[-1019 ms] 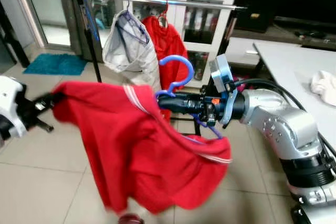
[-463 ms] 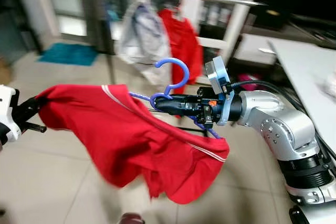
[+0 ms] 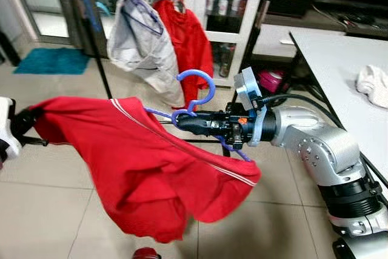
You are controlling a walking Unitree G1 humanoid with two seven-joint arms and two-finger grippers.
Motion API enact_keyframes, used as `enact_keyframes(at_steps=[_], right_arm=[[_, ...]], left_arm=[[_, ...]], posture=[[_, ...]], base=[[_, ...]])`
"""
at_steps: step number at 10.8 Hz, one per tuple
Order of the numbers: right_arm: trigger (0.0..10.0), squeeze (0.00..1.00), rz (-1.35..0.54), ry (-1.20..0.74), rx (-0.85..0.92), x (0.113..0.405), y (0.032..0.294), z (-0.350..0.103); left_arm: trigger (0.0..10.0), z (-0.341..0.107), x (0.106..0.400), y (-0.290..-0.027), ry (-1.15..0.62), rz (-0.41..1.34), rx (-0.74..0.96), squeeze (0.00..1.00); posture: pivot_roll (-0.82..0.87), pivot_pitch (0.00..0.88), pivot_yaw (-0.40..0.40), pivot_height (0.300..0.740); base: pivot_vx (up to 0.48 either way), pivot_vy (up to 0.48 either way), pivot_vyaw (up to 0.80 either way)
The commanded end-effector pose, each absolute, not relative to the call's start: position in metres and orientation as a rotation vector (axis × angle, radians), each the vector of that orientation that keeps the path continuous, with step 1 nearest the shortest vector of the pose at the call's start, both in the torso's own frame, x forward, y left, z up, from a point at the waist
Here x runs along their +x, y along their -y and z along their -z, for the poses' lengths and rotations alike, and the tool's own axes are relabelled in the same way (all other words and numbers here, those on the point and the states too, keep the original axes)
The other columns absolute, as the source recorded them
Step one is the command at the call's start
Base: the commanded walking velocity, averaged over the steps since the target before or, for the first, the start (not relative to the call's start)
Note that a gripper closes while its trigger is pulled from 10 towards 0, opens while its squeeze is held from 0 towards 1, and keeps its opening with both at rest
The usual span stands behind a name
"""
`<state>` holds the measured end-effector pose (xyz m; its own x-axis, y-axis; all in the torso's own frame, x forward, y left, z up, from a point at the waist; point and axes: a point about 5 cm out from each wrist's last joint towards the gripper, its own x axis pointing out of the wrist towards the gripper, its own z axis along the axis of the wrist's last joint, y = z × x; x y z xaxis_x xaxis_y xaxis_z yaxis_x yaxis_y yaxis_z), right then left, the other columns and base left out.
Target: Hang hanger
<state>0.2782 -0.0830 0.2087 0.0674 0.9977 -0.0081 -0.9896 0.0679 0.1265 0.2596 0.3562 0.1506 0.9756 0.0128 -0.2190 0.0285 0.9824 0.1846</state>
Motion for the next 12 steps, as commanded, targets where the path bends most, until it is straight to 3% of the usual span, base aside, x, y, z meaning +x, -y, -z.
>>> enact_keyframes(at_steps=[1,2,6,8,10,12], right_arm=[[0.0,0.0,-1.495,-0.037,0.081,0.28,0.092,-0.223],[0.0,0.0,-1.49,-0.036,0.08,0.281,0.09,-0.223],[0.0,0.0,-1.24,-0.073,-0.016,0.309,0.092,-0.216],[0.0,0.0,-1.291,-0.075,-0.053,0.304,0.088,-0.214],[0.0,0.0,-1.335,-0.097,-0.184,0.302,0.084,-0.208],[0.0,0.0,-1.399,-0.09,-0.232,0.298,0.079,-0.211]], left_arm=[[10.0,-0.144,0.251,-0.361,-0.267,0.021,0.151,0.32],[10.0,-0.142,0.25,-0.354,-0.277,0.082,0.174,1.0],[10.0,-0.144,0.213,-0.375,-0.512,0.282,0.356,1.0],[10.0,-0.182,0.222,-0.375,-0.348,0.361,0.281,1.0],[10.0,-0.228,0.256,-0.342,-0.198,0.618,0.274,1.0],[10.0,-0.254,0.275,-0.285,-0.147,0.948,0.281,1.0]], posture=[[0.06,0.0,-0.011,0.74],[0.06,0.0,-0.01,0.74],[0.06,0.0,-0.011,0.74],[0.06,0.0,-0.013,0.74],[0.06,0.0,-0.015,0.74],[0.05,0.0,-0.01,0.74]], base=[[0.0,0.0,0.0],[0.0,0.0,0.0],[0.0,0.0,0.0],[0.0,0.0,0.0],[0.0,0.0,0.0],[0.0,0.0,0.0]])
